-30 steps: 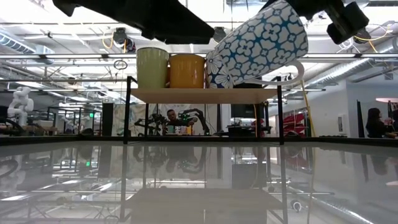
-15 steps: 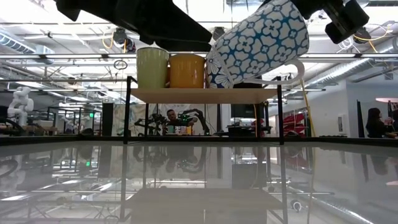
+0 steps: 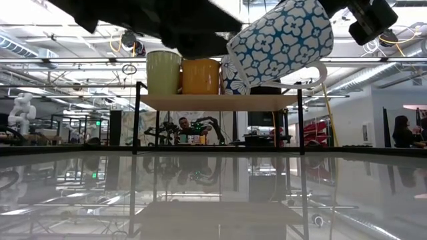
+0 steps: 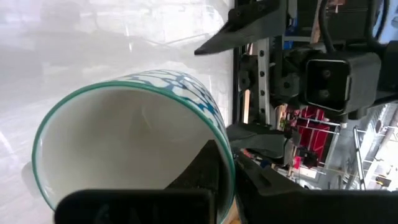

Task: Place coffee mugs
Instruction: Put the light blue patterned mug on the shelf

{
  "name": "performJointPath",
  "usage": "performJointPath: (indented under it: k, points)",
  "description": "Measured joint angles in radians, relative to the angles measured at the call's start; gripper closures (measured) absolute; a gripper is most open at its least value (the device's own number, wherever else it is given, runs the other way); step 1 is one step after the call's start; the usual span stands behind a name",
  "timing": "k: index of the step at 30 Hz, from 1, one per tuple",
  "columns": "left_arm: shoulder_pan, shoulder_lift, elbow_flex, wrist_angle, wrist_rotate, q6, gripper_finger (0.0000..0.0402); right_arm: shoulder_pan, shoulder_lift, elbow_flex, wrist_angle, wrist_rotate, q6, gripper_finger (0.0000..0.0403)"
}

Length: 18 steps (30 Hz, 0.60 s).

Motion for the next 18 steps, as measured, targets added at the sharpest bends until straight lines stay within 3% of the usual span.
performJointPath:
  k: [9,18]
  points:
    - [0.011,0.114,0.002,0.185,0.031,-0.002,0.0009,0.001,0.001,0.000,-0.002,-0.004,0.003,0.0397]
    - [0.057,0.117,0.003,0.095,0.060,-0.088,0.0009,0.000,0.001,0.000,0.007,0.006,-0.001,0.0397]
